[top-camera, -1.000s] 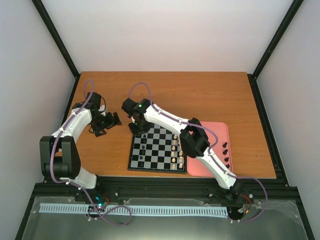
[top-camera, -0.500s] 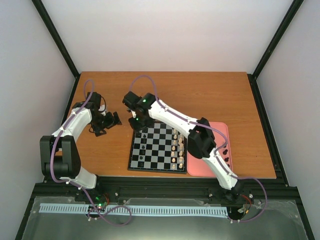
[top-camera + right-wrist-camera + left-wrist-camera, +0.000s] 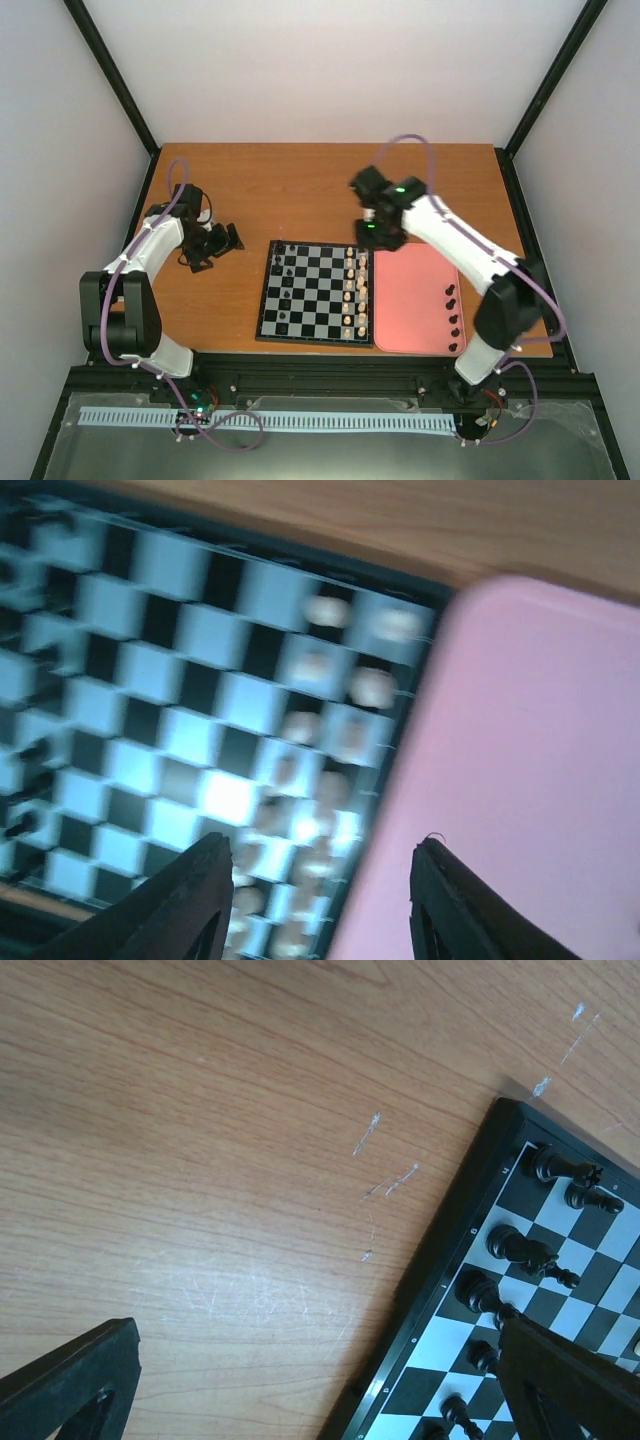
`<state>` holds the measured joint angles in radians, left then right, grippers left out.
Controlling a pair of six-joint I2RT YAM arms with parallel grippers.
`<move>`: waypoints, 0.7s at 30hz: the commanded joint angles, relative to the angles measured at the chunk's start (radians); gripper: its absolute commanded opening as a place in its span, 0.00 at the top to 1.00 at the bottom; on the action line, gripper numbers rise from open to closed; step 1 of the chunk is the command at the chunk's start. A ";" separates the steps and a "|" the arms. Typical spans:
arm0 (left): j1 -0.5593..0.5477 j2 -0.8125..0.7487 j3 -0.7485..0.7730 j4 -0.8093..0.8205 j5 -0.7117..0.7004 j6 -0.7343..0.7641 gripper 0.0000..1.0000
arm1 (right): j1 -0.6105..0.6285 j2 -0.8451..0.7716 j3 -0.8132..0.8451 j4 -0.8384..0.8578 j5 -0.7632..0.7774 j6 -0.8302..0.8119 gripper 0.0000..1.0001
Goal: Set up the chess pieces on the board
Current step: Pick up the chess piece from the storage box.
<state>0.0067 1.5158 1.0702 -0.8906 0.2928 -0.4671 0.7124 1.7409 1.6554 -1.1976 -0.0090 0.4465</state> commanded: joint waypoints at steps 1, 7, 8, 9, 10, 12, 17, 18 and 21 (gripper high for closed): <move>0.002 0.003 0.050 -0.016 -0.004 0.020 0.00 | -0.200 -0.195 -0.290 0.039 0.037 0.092 0.51; -0.006 -0.007 0.071 -0.034 -0.003 0.047 0.00 | -0.545 -0.387 -0.587 0.092 -0.036 0.105 0.52; -0.009 -0.008 0.074 -0.034 -0.002 0.052 0.00 | -0.586 -0.396 -0.616 0.093 -0.044 0.105 0.53; -0.014 -0.009 0.079 -0.036 -0.001 0.057 0.00 | -0.618 -0.401 -0.644 0.098 -0.054 0.108 0.53; -0.020 -0.012 0.084 -0.042 -0.002 0.068 0.00 | -0.646 -0.404 -0.668 0.111 -0.071 0.105 0.53; -0.034 -0.015 0.086 -0.048 -0.012 0.087 0.00 | -0.681 -0.395 -0.698 0.143 -0.090 0.092 0.54; -0.042 -0.013 0.074 -0.047 -0.014 0.101 0.00 | -0.711 -0.301 -0.702 0.161 -0.089 0.062 0.54; -0.044 -0.012 0.073 -0.046 -0.013 0.102 0.00 | -0.713 -0.290 -0.703 0.167 -0.081 0.059 0.54; -0.045 -0.006 0.076 -0.048 -0.014 0.109 0.00 | -0.731 -0.279 -0.701 0.183 -0.048 0.051 0.54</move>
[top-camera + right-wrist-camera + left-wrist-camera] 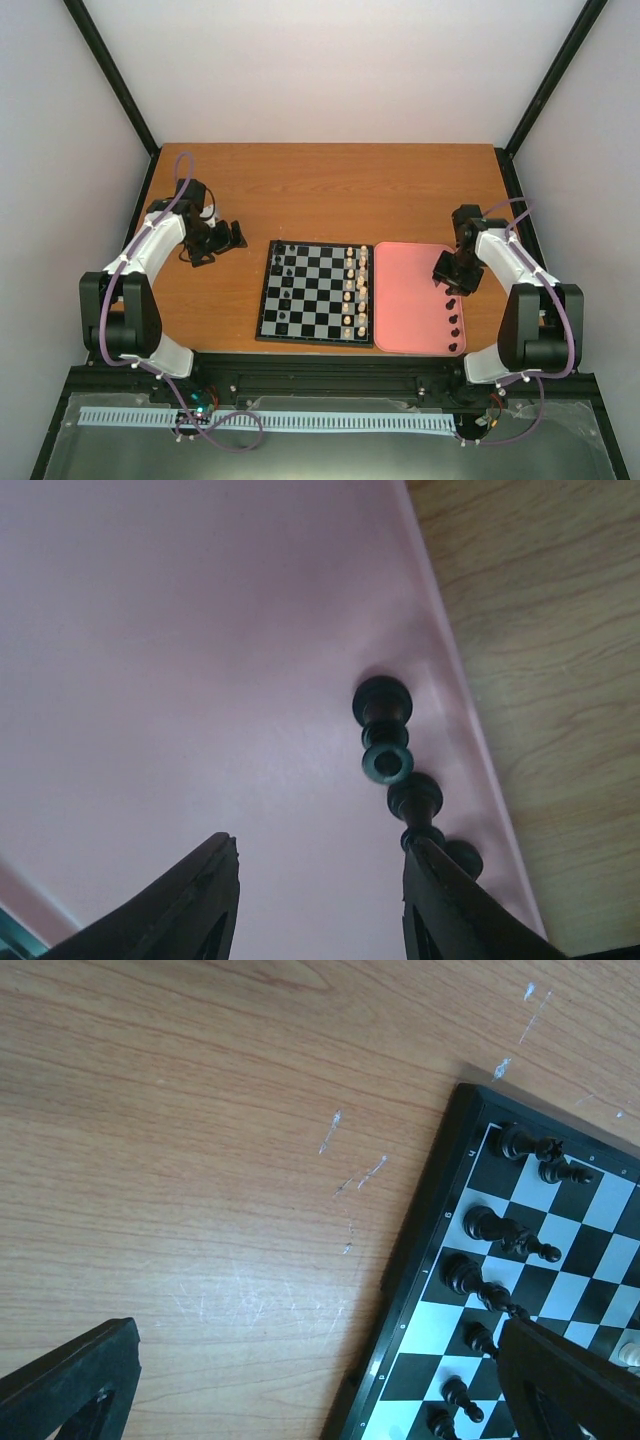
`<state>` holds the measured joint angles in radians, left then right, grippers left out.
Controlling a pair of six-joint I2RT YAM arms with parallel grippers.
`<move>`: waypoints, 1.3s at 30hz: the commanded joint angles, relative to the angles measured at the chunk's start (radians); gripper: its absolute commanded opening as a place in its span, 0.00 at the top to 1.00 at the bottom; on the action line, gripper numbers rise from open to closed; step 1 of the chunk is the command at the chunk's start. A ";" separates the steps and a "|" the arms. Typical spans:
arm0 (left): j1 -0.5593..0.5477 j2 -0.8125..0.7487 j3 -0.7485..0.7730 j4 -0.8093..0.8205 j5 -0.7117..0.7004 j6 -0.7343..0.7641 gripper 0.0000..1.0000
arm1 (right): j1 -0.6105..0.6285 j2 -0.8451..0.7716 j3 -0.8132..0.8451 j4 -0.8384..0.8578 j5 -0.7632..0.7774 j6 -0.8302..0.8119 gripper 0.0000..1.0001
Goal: Set up the chess pieces on the board
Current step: Pick up the chess piece from the storage box.
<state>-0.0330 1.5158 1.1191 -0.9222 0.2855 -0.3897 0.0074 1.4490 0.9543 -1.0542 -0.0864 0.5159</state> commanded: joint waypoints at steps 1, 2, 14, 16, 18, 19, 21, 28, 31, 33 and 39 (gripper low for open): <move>-0.007 -0.006 0.027 -0.016 -0.009 0.033 0.00 | -0.033 0.015 0.003 0.040 0.041 -0.019 0.53; -0.006 -0.006 0.027 -0.016 -0.010 0.035 0.00 | -0.040 0.018 0.003 0.045 0.040 -0.023 0.53; -0.008 0.011 0.023 -0.006 0.007 0.037 0.00 | -0.066 0.028 -0.006 0.052 0.074 -0.032 0.53; -0.008 0.015 0.025 -0.004 0.012 0.034 0.00 | -0.067 0.032 -0.010 0.058 0.077 -0.031 0.53; -0.007 0.021 0.029 -0.005 0.016 0.035 0.00 | -0.069 0.035 -0.016 0.067 0.070 -0.028 0.53; -0.008 0.021 0.031 -0.006 0.017 0.035 0.00 | -0.069 0.035 -0.019 0.070 0.068 -0.025 0.53; -0.008 0.021 0.033 -0.007 0.017 0.034 0.00 | -0.069 0.023 -0.025 0.076 0.068 -0.025 0.53; -0.009 0.029 0.031 -0.005 0.023 0.033 0.00 | -0.070 -0.013 -0.033 0.094 0.050 -0.019 0.52; -0.010 0.039 0.039 -0.004 0.029 0.034 0.00 | -0.069 -0.010 -0.034 0.083 0.038 -0.020 0.52; -0.010 0.042 0.042 -0.007 0.030 0.033 0.00 | -0.070 -0.020 -0.039 0.070 0.033 -0.025 0.52; -0.009 0.029 0.023 -0.003 0.032 0.032 0.00 | -0.070 -0.084 -0.091 0.002 0.028 -0.027 0.53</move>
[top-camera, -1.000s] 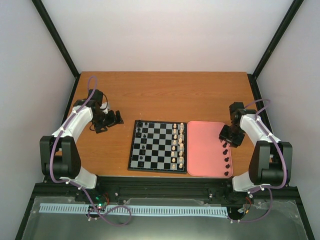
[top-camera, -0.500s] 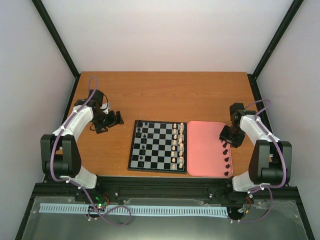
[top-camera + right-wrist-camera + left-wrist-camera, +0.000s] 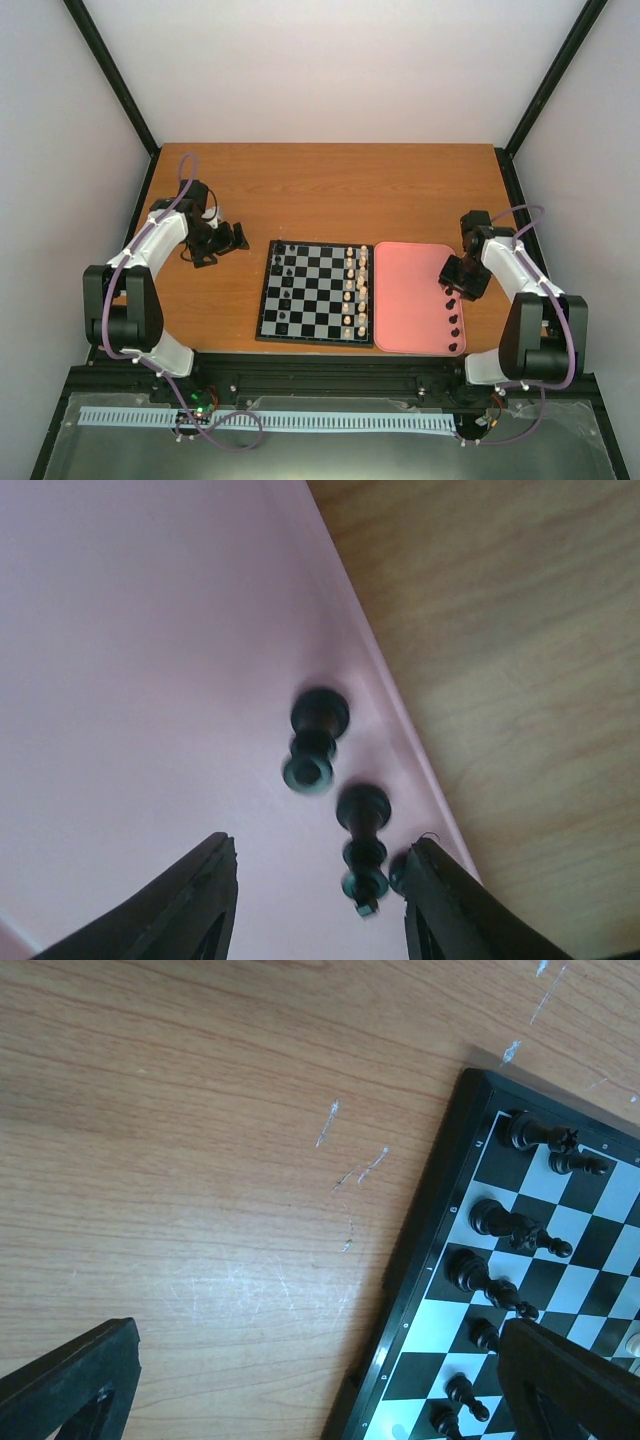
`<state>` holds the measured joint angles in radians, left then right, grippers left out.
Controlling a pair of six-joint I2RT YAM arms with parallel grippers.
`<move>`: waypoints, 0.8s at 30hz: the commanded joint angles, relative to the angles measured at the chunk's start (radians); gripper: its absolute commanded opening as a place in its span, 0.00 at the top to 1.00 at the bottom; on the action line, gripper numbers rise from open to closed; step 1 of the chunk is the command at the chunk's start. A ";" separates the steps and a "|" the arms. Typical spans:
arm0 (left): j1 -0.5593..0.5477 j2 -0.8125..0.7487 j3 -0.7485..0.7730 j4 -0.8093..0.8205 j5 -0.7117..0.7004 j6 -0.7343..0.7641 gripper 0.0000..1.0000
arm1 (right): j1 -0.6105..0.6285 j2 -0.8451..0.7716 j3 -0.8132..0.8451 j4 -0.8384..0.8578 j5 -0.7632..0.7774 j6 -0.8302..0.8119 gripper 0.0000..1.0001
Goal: Set up the chess pieces on the board
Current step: Pick up the chess piece from the storage box.
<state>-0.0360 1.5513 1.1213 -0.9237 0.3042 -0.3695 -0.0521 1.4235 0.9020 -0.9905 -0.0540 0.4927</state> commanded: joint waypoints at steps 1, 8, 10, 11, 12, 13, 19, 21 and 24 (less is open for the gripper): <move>-0.007 -0.008 0.014 0.002 0.015 0.012 0.00 | -0.011 -0.068 -0.047 -0.070 -0.006 -0.004 0.53; -0.008 -0.003 0.005 0.012 0.026 0.008 0.00 | -0.011 -0.091 -0.084 -0.064 -0.036 -0.002 0.55; -0.007 0.001 0.003 0.015 0.029 0.008 0.00 | -0.011 -0.079 -0.084 -0.055 -0.036 -0.008 0.56; -0.008 0.003 0.002 0.017 0.031 0.006 0.00 | -0.011 -0.071 -0.082 -0.048 -0.035 -0.012 0.57; -0.008 0.003 0.002 0.017 0.031 0.006 0.00 | -0.011 -0.061 -0.079 -0.043 -0.033 -0.012 0.57; -0.008 0.003 0.000 0.017 0.031 0.006 0.00 | -0.010 -0.052 -0.075 -0.038 -0.029 -0.015 0.57; -0.010 0.003 0.002 0.012 0.029 0.009 0.00 | -0.011 0.001 -0.026 -0.016 0.000 -0.029 0.60; -0.009 0.006 0.005 0.010 0.028 0.009 0.00 | -0.011 0.013 -0.023 -0.011 0.007 -0.030 0.62; -0.010 0.007 0.010 0.008 0.023 0.012 0.00 | -0.011 0.019 -0.024 0.000 0.006 -0.028 0.63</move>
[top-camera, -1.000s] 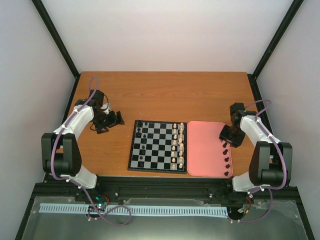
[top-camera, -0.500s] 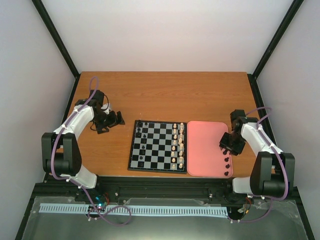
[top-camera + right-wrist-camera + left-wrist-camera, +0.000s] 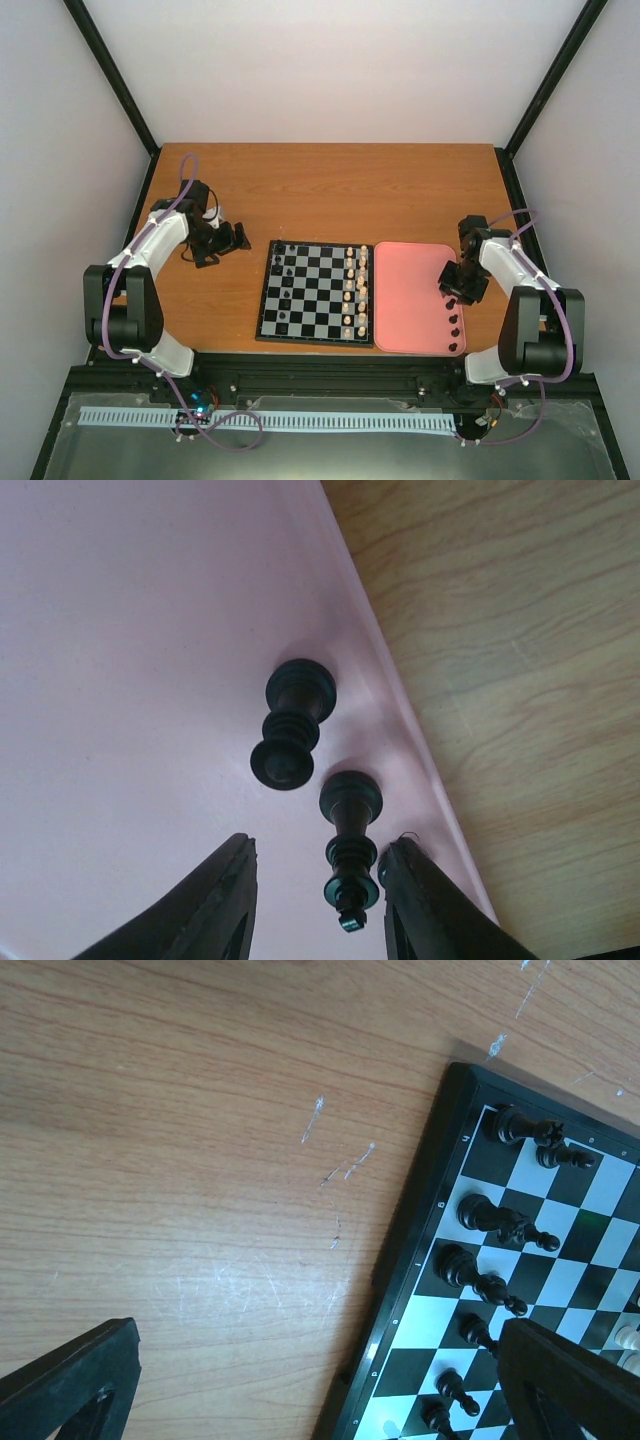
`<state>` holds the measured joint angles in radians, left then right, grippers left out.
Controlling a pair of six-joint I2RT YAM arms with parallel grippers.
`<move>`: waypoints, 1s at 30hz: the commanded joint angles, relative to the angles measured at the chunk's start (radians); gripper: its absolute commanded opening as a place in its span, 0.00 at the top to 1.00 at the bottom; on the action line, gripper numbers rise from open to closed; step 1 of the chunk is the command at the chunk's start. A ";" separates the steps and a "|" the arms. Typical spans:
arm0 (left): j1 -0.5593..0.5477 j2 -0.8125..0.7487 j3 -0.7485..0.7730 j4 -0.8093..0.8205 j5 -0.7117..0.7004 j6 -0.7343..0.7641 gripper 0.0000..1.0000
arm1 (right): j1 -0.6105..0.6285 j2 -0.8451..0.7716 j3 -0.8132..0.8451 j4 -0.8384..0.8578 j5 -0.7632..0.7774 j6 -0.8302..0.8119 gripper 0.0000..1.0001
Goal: Set up the chess pieces on the board
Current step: Pick up the chess piece from the storage box.
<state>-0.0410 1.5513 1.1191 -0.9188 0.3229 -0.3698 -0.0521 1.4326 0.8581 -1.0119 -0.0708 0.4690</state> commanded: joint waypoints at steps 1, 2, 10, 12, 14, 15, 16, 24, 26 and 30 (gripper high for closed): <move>-0.005 0.009 0.012 0.003 0.004 0.011 0.00 | -0.010 0.013 0.020 0.020 0.023 -0.004 0.64; -0.004 0.012 0.011 0.003 0.003 0.011 0.00 | -0.011 0.015 0.019 0.018 0.027 -0.004 0.65; -0.004 0.022 0.014 0.006 0.005 0.010 0.00 | -0.011 0.018 0.009 0.021 0.038 -0.002 0.71; -0.004 0.026 0.016 0.006 0.005 0.010 0.00 | -0.011 0.024 0.011 0.022 0.039 -0.002 0.73; -0.004 0.029 0.018 0.005 0.005 0.011 0.00 | -0.011 0.025 0.013 0.018 0.044 -0.004 0.75; -0.005 0.029 0.018 0.006 0.005 0.010 0.00 | -0.010 0.025 0.012 0.018 0.045 -0.006 0.75; -0.004 0.030 0.017 0.005 0.005 0.011 0.00 | -0.011 0.026 0.012 0.017 0.047 -0.006 0.75; -0.004 0.037 0.018 0.010 0.006 0.009 0.00 | -0.011 0.031 0.000 0.028 0.040 -0.003 0.80; -0.004 0.040 0.016 0.010 0.007 0.008 0.00 | -0.011 0.034 -0.002 0.032 0.038 -0.002 0.82; -0.005 0.044 0.016 0.012 0.008 0.008 0.00 | -0.011 0.029 -0.008 0.025 0.037 -0.004 0.89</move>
<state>-0.0414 1.5837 1.1191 -0.9173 0.3225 -0.3695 -0.0528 1.4586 0.8597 -0.9939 -0.0410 0.4644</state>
